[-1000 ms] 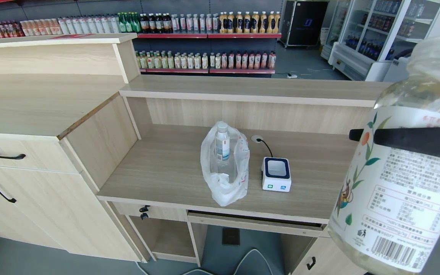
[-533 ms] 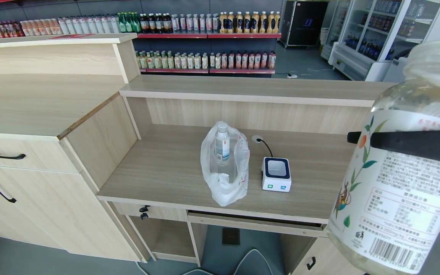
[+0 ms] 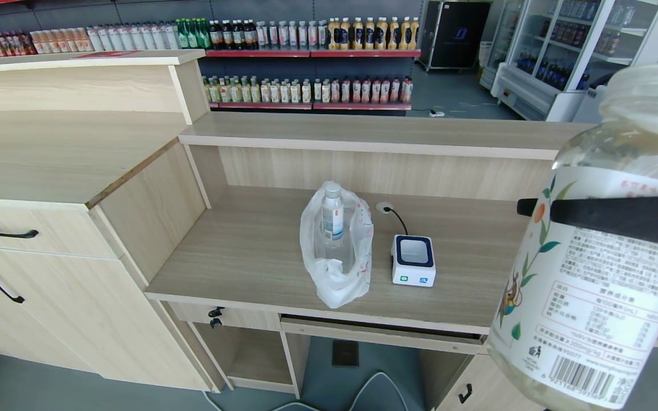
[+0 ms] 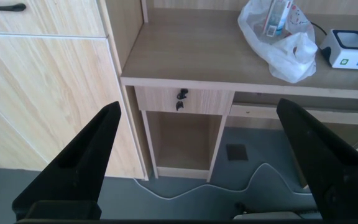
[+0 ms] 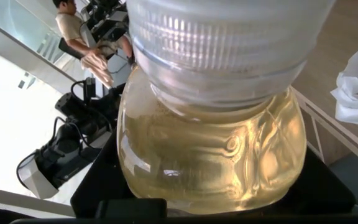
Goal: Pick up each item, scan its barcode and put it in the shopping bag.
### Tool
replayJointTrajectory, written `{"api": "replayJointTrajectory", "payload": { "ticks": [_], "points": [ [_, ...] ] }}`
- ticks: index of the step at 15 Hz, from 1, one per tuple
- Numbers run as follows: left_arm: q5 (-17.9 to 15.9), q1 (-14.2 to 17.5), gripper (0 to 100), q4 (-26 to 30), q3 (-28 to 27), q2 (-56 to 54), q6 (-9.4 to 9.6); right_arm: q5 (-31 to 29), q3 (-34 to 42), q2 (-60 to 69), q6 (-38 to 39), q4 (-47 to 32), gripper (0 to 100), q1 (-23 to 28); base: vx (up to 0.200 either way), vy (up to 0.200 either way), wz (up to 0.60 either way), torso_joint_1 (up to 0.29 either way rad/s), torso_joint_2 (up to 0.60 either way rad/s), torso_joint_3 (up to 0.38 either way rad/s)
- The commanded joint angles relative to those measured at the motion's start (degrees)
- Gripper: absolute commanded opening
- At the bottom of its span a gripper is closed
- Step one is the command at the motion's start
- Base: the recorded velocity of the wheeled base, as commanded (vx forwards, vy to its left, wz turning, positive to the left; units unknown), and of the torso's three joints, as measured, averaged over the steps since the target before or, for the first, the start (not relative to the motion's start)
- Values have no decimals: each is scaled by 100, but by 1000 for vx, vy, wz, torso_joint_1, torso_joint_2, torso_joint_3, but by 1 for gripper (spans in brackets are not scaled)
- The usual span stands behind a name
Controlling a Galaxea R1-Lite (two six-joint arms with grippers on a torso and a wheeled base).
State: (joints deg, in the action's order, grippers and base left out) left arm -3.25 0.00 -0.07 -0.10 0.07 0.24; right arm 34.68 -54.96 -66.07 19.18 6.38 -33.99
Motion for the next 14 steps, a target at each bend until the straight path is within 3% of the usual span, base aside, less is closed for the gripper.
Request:
{"api": "replayJointTrajectory", "payload": {
  "ticks": [1, 3, 6, 8, 10, 14],
  "points": [
    [0, 0, 100, -1, 1, 1, 2, -5, -6, -28, -2, 4, 0, 15, 0, 0, 0, 0, 0, 0],
    [0, 0, 100, -1, 1, 1, 2, -76, 2, -151, -230, 30, 0, 138, 0, 0, 0, 0, 0, 0],
    [0, 0, 100, -1, 1, 1, 2, -489, 117, -802, -2208, 171, 0, 1509, 0, 0, 0, 0, 0, 0],
    [0, 0, 100, -1, 1, 1, 2, -1016, 424, -1417, -3781, 1050, 0, 2537, 0, 0, 0, 0, 0, 0],
    [0, 0, 100, -1, 1, 1, 2, -1438, 758, -2120, -4792, 2526, 0, 3320, 0, 0, 0, 0, 0, 0],
    [0, 0, 100, -1, 1, 1, 2, -1614, 960, -3131, -5776, 4759, 0, 3706, 0, 0, 0, 0, 0, 0]
  ]
}}
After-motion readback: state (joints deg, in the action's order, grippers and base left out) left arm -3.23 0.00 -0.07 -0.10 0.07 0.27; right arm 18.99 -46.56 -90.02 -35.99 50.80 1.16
